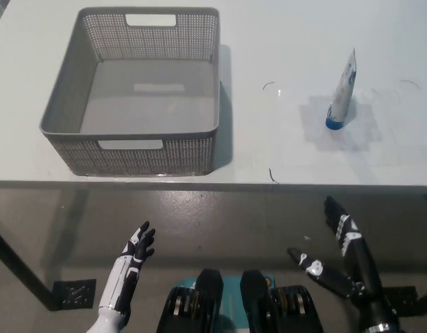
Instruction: Use the right hand to pick up a shampoo and place it into a container on the left side
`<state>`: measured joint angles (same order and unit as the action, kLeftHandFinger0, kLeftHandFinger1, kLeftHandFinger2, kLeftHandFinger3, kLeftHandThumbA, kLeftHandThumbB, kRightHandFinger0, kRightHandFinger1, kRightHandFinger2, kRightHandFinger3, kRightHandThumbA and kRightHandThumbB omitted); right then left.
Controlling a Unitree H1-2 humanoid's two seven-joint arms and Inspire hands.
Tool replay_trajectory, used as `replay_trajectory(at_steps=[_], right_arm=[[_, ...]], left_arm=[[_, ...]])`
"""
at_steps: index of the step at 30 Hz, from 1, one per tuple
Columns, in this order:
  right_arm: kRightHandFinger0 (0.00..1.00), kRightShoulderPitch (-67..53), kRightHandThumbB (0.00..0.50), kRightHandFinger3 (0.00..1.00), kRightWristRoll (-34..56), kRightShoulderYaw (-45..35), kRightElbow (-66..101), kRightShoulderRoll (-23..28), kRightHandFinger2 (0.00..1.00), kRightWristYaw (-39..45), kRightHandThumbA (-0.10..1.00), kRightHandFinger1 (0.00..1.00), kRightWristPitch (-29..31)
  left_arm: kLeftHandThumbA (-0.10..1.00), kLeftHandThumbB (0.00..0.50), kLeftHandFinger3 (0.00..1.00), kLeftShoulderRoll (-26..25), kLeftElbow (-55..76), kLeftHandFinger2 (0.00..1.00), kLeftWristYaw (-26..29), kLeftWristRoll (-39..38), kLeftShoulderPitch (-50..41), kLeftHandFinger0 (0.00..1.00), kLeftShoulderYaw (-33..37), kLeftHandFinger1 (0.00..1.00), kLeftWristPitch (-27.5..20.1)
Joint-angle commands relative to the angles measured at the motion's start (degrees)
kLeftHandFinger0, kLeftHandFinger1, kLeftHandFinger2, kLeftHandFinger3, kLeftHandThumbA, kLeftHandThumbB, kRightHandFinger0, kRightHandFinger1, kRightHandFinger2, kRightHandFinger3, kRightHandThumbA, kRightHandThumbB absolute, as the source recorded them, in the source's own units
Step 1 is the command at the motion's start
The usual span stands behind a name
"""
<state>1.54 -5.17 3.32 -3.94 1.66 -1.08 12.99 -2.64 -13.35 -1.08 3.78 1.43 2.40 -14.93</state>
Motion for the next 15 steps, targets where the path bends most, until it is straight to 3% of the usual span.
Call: replay_trajectory(at_steps=[1, 5, 9, 15], right_arm=[[1.0, 3.5, 0.316, 1.0, -2.0, -2.3, 4.4, 0.0, 1.0, -3.1, 0.97, 1.0, 3.4], [1.0, 5.6, 0.326, 1.0, -0.5, -4.1, 5.6, 0.0, 1.0, -3.2, 0.99, 1.0, 1.4], [1.0, 9.5, 0.289, 1.0, 2.4, -6.6, 5.1, 0.7, 1.0, -2.8, 0.96, 1.0, -0.1], [1.0, 15.0, 0.285, 1.0, 3.1, -10.5, 1.9, 0.9, 1.0, -4.7, 0.92, 1.0, -0.8]], left_arm=[[0.97, 0.043, 1.0, -0.4, 1.0, 1.0, 0.2, 0.3, 0.8, 1.0, -0.2, 1.0, -2.5], [0.97, 0.032, 1.0, -0.4, 1.0, 1.0, 0.0, 0.1, 0.5, 1.0, 0.0, 1.0, -2.6], [0.97, 0.029, 1.0, -0.4, 1.3, 1.0, 0.0, 0.2, 0.2, 1.0, 0.0, 1.0, -2.1], [0.97, 0.036, 1.0, 0.0, 0.9, 1.0, 0.0, 0.0, -0.5, 1.0, 0.2, 1.0, -2.4]])
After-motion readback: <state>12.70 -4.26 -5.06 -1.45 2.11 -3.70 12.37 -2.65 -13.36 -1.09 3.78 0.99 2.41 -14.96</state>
